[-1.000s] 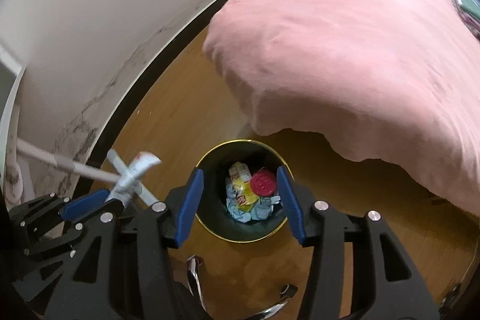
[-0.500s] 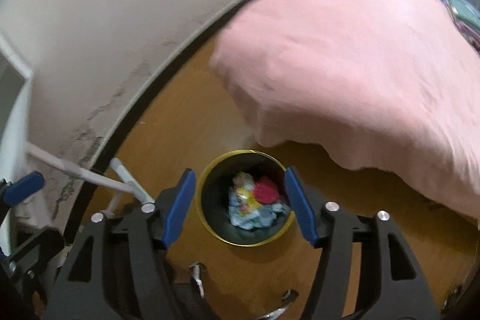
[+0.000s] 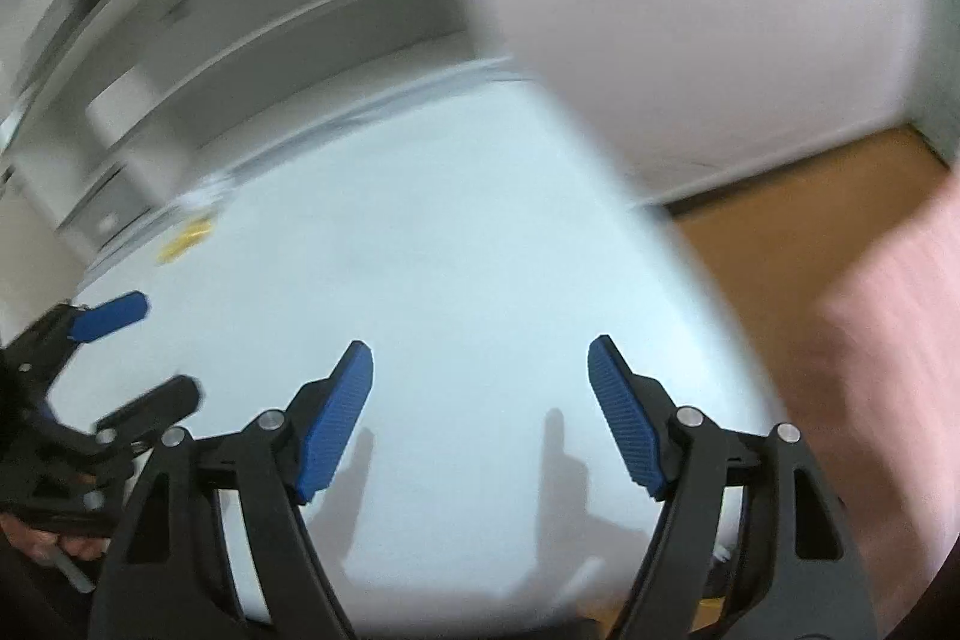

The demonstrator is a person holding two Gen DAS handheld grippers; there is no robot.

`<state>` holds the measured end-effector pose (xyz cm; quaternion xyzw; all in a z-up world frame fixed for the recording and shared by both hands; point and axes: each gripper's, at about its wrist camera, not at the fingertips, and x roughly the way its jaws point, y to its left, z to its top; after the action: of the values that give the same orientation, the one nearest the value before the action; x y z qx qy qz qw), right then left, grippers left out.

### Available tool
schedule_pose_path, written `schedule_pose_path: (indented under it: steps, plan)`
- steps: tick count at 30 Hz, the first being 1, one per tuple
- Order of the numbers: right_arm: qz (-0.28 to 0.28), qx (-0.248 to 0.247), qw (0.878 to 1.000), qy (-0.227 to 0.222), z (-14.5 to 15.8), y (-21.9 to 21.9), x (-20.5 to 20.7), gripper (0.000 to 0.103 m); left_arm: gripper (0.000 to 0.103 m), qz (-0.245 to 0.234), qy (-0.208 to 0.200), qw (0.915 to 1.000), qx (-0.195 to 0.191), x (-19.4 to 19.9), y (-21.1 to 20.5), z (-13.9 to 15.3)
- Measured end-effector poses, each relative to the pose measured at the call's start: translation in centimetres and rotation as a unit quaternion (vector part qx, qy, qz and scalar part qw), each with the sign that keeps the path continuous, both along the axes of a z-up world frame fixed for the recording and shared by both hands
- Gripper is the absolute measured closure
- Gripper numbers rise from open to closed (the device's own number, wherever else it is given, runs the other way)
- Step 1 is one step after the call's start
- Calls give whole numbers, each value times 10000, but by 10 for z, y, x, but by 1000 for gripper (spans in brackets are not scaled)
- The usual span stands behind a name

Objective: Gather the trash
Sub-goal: 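Grasp the crumpled white tissue with the right tool while the left tool grasps the yellow stick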

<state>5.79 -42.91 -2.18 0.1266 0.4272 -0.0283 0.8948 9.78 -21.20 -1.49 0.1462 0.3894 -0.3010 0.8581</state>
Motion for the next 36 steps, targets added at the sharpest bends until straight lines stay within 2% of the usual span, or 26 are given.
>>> schedule_pose_path:
  steps: [5, 8, 12, 17, 19, 20, 21, 22, 26, 29, 34, 36]
  plan:
    - [974, -6, 9952, 127, 2, 91, 84, 31, 10, 1109, 114, 9937, -73, 41, 102, -4]
    - [1392, 46, 9901, 195, 6, 135, 132, 31, 10, 1476, 164, 9889, -97, 51, 140, -7]
    - [1654, -44, 9858, 286, 4, 184, 186, 31, 10, 1698, 261, 9851, -110, 58, 169, -16]
    - [1684, -63, 9849, 392, -2, 210, 227, 31, 10, 1701, 291, 9850, -40, 70, 182, -23]
    - [1643, -96, 9853, 464, -8, 216, 234, 31, 10, 1665, 272, 9857, -8, 76, 181, -24]
    - [1617, -85, 9855, 507, -11, 218, 238, 36, 10, 1635, 263, 9862, -7, 81, 179, -25]
    - [1603, -69, 9856, 528, -12, 219, 240, 55, 10, 1598, 253, 9868, -8, 85, 176, -25]
    - [1600, -59, 9856, 537, -13, 218, 241, 61, 10, 1547, 244, 9877, 1, 91, 172, -25]
    - [1420, -20, 9896, 230, 2, 196, 228, 61, 10, 1269, 229, 9916, 4, 106, 153, -23]
    - [1381, 58, 9902, 202, 11, 174, 215, 61, 10, 1017, 270, 9944, 78, 125, 135, -27]
    - [1176, 31, 9930, 122, 19, 135, 185, 61, 11, 967, 345, 9944, 265, 150, 112, -37]
    - [1068, 29, 9942, 106, 21, 118, 172, 61, 17, 997, 340, 9938, 365, 157, 104, -42]
